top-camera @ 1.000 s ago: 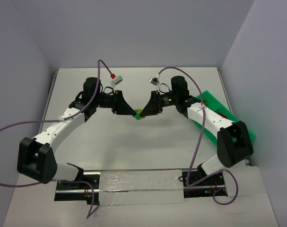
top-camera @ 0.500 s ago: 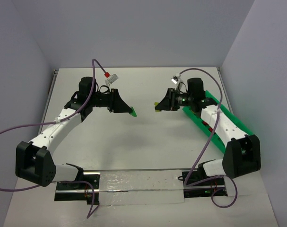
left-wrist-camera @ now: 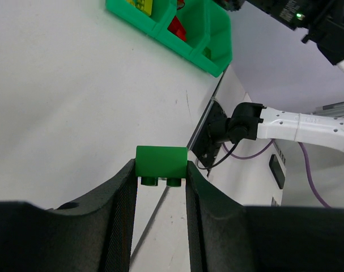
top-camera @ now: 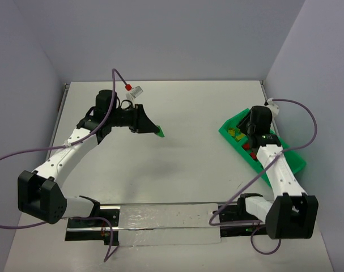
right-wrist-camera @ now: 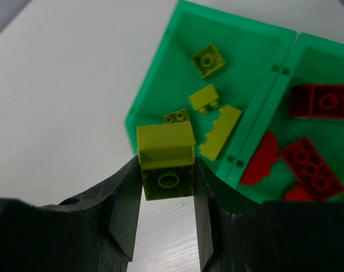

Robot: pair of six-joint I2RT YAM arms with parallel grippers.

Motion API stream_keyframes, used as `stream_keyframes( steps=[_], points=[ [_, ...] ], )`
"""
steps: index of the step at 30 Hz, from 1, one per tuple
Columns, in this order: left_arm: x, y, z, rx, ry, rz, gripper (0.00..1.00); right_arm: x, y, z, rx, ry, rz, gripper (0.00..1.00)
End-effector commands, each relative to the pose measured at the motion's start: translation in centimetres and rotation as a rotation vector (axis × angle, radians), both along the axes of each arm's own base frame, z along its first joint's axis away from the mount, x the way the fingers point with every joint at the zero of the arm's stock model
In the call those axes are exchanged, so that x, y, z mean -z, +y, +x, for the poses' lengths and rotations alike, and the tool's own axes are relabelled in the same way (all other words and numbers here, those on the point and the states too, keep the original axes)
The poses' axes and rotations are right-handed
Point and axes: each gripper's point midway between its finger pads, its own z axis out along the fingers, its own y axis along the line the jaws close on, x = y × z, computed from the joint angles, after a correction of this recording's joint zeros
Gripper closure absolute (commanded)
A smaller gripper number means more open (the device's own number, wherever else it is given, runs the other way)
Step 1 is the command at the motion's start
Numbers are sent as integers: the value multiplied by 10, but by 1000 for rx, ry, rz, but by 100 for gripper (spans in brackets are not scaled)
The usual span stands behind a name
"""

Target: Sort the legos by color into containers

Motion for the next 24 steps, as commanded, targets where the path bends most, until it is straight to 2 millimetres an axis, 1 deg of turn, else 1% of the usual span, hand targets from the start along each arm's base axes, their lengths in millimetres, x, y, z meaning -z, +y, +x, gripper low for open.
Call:
stream_keyframes(
  steps=[1, 2, 3, 6, 7, 8, 9, 10, 12, 13, 15, 17, 18, 20, 21, 22, 23, 24],
  points=[
    [-25, -1, 3, -4, -94, -2, 100, -1, -44, 23, 178, -18, -75, 93],
    [-26, -1, 2, -5, -96, 0, 100, 4, -46, 26, 180, -6, -77, 92],
    [-25, 0, 2, -7, -94, 5, 100, 5, -49, 29, 182, -8, -80, 90],
    [-23, 0, 0, -15, -91, 14, 100, 7, -55, 40, 181, -3, -92, 81],
    [-23, 1, -1, -16, -90, 15, 100, 12, -54, 41, 175, 11, -90, 77],
    [-22, 0, -1, -21, -86, 16, 100, 13, -52, 47, 153, 20, -94, 60],
    [-22, 0, -1, -19, -85, 15, 100, 10, -53, 48, 151, 15, -97, 50],
    [-21, -2, -2, -18, -80, 17, 100, 11, -51, 52, 138, 19, -95, 38],
    [-20, -6, -1, -16, -76, 23, 100, 11, -50, 55, 129, 21, -95, 26],
    [-20, -8, -1, -15, -76, 27, 100, 10, -49, 56, 124, 20, -95, 23],
    [-19, -11, 2, -17, -72, 32, 100, 9, -48, 57, 111, 23, -95, 21],
    [-19, -13, 4, -22, -69, 33, 100, 6, -47, 56, 102, 25, -95, 20],
    [-19, -14, 5, -23, -63, 35, 100, -1, -46, 54, 95, 17, -97, 21],
    [-20, -15, 8, -25, -61, 39, 100, -20, -34, 54, 32, -36, -75, 26],
    [-20, -15, 9, -28, -59, 42, 100, -30, -18, 55, -55, -77, -51, 29],
    [-19, -15, 10, -33, -57, 46, 100, -44, 8, 54, -192, -138, -24, 33],
    [-20, -15, 11, -37, -55, 48, 100, -59, 23, 48, -275, -194, -25, 34],
    [-20, -15, 12, -43, -55, 49, 100, -71, 46, 43, -381, -245, -22, 34]
  ],
)
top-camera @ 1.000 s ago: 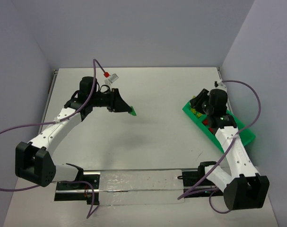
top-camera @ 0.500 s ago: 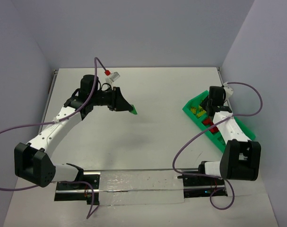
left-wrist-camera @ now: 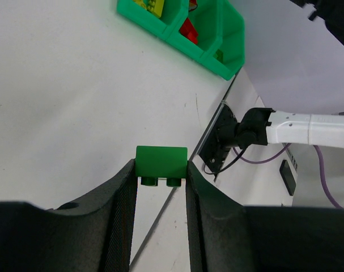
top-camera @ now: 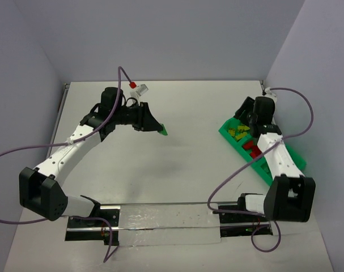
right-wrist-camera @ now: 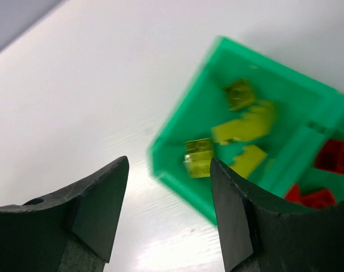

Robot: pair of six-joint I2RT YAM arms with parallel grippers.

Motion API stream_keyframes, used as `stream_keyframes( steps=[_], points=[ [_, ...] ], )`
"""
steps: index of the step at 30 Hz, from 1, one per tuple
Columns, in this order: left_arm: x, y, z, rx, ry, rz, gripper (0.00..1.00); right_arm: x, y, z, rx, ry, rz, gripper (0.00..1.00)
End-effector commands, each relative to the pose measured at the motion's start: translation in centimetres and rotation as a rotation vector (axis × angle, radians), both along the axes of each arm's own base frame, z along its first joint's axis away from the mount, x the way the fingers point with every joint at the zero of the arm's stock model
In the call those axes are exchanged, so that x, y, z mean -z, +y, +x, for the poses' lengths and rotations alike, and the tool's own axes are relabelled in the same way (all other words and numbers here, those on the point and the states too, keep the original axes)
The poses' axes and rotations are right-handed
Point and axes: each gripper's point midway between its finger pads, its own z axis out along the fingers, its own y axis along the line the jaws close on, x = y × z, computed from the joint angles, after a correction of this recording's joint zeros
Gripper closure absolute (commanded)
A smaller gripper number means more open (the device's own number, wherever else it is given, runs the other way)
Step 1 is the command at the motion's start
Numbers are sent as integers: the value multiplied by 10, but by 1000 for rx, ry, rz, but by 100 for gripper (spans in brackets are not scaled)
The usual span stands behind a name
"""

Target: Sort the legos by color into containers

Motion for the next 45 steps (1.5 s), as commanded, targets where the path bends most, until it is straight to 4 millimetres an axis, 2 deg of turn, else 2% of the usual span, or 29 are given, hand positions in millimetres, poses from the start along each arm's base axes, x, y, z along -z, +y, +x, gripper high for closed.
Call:
stream_keyframes(
  steps=[1, 2, 5, 11, 14, 16, 21, 25, 32, 39, 43, 45],
  points=[
    [-16, -3, 10, -24, -31, -5, 100, -98, 104, -12, -525, -332, 34, 34],
    [-15, -4, 11, -27, -25, -4, 100, -113, 130, -26, -632, -381, 11, 33],
    [-11, -6, 16, -43, 8, -8, 100, -125, 196, -69, -939, -449, -57, 30],
    [-4, -6, 27, -98, 50, 17, 100, -131, 257, -113, -1174, -452, -9, 28],
    [-3, -5, 31, -128, 58, 22, 100, -134, 287, -128, -1252, -453, 0, 27],
    [-5, -4, 33, -148, 60, 18, 100, -130, 305, -130, -1286, -435, -5, 26],
    [-9, -3, 33, -160, 55, 9, 100, -121, 329, -123, -1275, -402, 17, 26],
    [-10, -2, 32, -160, 55, 15, 100, -116, 340, -110, -1229, -398, 24, 27],
    [-12, -1, 30, -160, 51, 12, 100, -106, 360, -99, -1220, -366, 28, 29],
    [-13, -1, 28, -158, 48, 11, 100, -108, 375, -92, -1230, -383, 47, 33],
    [-12, 0, 28, -161, 49, 13, 100, -108, 379, -88, -1219, -389, 55, 39],
    [-12, 0, 28, -161, 50, 14, 100, -105, 380, -87, -1219, -380, 55, 48]
  ],
)
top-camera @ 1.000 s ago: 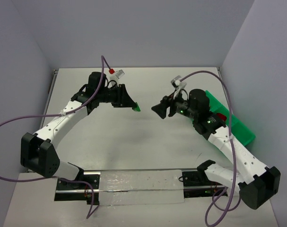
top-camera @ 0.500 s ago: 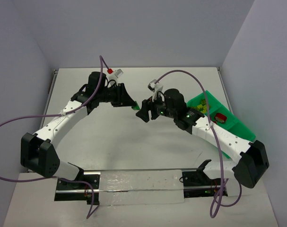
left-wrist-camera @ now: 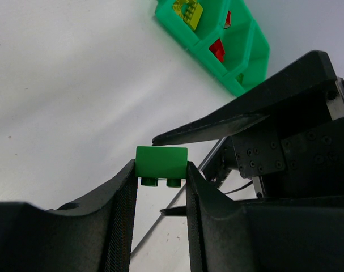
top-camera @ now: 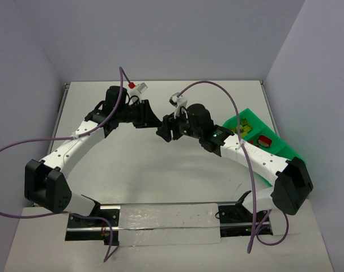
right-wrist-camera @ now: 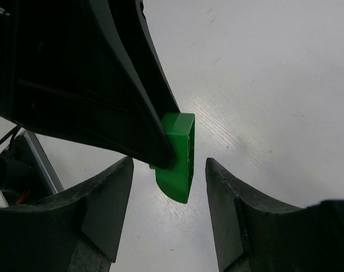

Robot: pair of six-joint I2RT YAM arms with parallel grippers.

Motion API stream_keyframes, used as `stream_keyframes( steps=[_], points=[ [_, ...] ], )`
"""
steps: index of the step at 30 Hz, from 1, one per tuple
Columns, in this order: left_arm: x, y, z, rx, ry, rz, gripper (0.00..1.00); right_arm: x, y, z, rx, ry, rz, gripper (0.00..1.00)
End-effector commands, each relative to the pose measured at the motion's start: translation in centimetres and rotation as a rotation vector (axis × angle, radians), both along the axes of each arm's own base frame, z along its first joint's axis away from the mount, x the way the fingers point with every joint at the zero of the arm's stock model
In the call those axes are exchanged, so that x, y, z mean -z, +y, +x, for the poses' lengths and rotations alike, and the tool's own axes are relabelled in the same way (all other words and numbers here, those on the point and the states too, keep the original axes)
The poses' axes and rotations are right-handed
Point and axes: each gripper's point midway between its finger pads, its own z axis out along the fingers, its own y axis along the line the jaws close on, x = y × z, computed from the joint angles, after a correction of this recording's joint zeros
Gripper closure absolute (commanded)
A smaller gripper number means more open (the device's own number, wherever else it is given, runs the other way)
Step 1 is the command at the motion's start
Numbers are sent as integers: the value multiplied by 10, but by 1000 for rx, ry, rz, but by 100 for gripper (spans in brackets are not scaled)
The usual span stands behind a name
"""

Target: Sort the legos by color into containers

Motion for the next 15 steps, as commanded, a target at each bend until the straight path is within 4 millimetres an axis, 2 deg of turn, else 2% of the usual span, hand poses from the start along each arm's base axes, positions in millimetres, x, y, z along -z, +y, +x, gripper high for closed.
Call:
stream_keyframes(
  steps=[1, 4, 6, 7, 8, 9, 11, 13, 14, 15],
  points=[
    [-33, -1, 0, -3, -76, -38, 100, -35, 12, 11, 14, -73, 76, 53],
    [-35, -1, -1, 1, -84, -42, 100, -30, 10, 10, 26, -68, 74, 69],
    [-35, -1, -2, 6, -82, -45, 100, -32, 7, 10, 39, -71, 83, 93],
    [-34, -1, -2, 6, -81, -46, 100, -30, 6, 10, 50, -67, 81, 99],
    [-35, -2, -2, 5, -80, -48, 100, -27, 3, 10, 64, -64, 80, 100],
    [-36, -1, -2, 3, -83, -49, 95, -29, 2, 9, 67, -68, 85, 100],
    [-37, -1, 0, -4, -81, -49, 76, -27, -4, 8, 86, -72, 80, 100],
    [-39, -1, 2, -19, -84, -47, 23, -24, -10, 8, 105, -73, 65, 100],
    [-39, 1, 4, -33, -85, -41, 8, -22, -13, 7, 111, -71, 56, 100],
    [-39, 2, 6, -47, -86, -34, 1, -19, -16, 6, 120, -68, 45, 100]
  ],
)
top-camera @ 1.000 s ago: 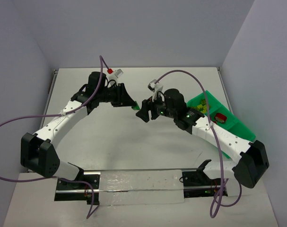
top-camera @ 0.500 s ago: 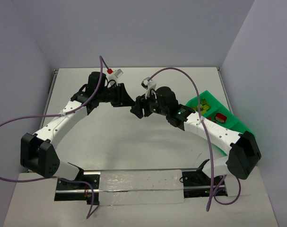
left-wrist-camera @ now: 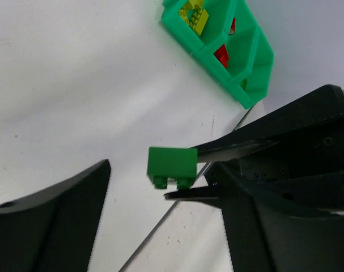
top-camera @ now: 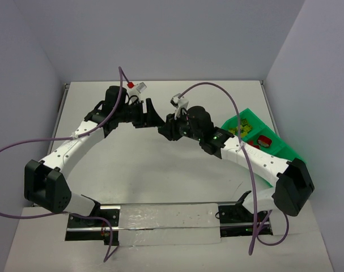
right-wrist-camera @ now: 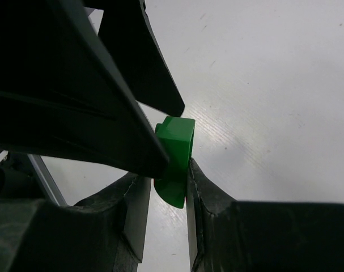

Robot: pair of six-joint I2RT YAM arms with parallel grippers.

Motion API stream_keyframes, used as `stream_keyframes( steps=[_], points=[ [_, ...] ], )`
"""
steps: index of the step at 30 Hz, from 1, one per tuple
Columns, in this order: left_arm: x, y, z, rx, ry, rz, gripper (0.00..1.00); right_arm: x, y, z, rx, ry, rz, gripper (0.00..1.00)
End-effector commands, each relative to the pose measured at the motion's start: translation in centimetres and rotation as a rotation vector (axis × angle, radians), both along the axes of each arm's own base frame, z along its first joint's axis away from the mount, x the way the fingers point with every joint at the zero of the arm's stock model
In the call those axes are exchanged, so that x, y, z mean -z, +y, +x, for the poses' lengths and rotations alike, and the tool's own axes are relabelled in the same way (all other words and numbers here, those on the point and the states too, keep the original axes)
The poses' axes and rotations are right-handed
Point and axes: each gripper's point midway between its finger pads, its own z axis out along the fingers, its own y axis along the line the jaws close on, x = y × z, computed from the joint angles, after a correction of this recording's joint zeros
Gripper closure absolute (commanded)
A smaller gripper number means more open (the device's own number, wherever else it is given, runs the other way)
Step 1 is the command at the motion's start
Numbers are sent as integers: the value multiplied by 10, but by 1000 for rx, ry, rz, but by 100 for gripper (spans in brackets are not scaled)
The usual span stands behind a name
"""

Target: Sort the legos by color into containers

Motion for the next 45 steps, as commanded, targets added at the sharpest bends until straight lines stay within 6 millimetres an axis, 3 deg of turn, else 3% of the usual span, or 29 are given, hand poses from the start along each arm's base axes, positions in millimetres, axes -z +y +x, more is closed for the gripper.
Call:
stream_keyframes(
  steps=[1, 5, 8, 11, 14, 17, 23, 32, 45],
  points=[
    [-40, 1, 5, -35, -88, -33, 1, -17, -17, 6, 91, -60, 17, 100],
    [-52, 10, 13, -99, -127, -13, 1, -4, -54, 5, 210, -49, -59, 100],
    [-61, 19, 18, -146, -159, -11, 1, 11, -95, 4, 337, -5, -104, 100],
    [-65, 26, 22, -177, -183, 4, 1, 20, -170, 7, 580, 67, -112, 100],
    [-63, 30, 25, -191, -185, 21, 1, 31, -235, -9, 786, 131, -127, 100],
    [-59, 30, 26, -187, -181, 35, 1, 41, -321, -24, 1116, 189, -153, 100],
    [-51, 30, 27, -180, -169, 50, 1, 55, -404, -58, 1504, 305, -163, 100],
    [-48, 40, 24, -171, -182, 126, 1, 83, -468, -91, 1931, 421, -94, 100],
    [-45, 36, 26, -155, -151, 135, 1, 91, -491, -120, 2190, 361, -34, 98]
  ],
)
